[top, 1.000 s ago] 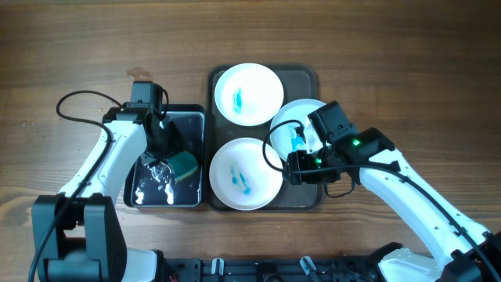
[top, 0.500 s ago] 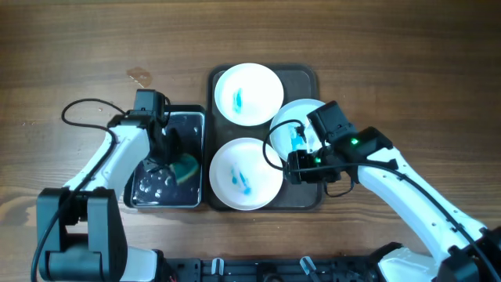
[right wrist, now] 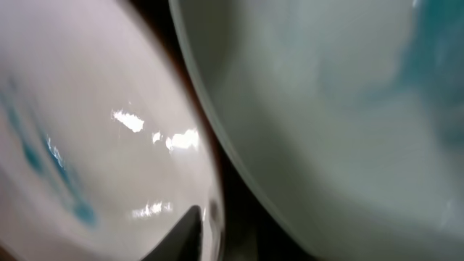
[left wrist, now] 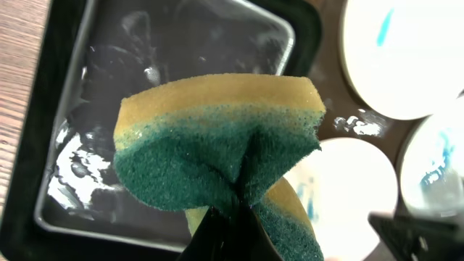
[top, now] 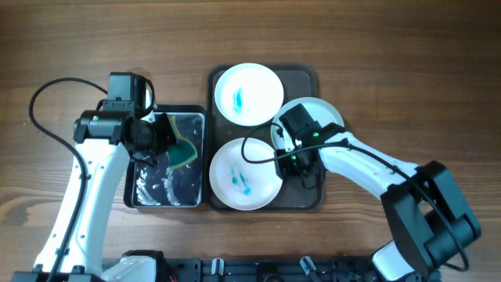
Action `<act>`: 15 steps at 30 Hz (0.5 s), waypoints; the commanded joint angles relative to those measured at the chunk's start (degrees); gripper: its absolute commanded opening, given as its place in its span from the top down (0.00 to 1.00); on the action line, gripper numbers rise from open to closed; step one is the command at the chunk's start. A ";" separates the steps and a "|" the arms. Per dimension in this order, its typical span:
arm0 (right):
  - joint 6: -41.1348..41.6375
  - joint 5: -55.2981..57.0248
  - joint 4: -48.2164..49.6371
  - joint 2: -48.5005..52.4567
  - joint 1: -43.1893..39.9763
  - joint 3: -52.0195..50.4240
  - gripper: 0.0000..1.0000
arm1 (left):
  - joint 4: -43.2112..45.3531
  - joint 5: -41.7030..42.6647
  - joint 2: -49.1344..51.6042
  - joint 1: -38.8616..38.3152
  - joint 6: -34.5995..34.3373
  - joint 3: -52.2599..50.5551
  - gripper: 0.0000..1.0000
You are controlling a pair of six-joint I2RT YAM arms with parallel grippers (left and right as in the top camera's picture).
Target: Clean dirty plates on tray and stack at the side
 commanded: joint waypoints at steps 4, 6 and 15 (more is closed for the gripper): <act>7.37 10.91 3.13 2.69 -0.92 -0.02 0.96 | 2.01 4.72 -0.94 -5.88 1.38 0.96 0.96; 9.66 13.16 3.08 2.69 -1.18 -0.04 0.96 | 4.17 4.72 -0.24 -9.20 1.31 0.96 0.96; 14.38 14.25 2.21 2.69 -3.74 -0.02 0.96 | 11.65 12.33 15.43 -20.26 -1.60 0.96 0.96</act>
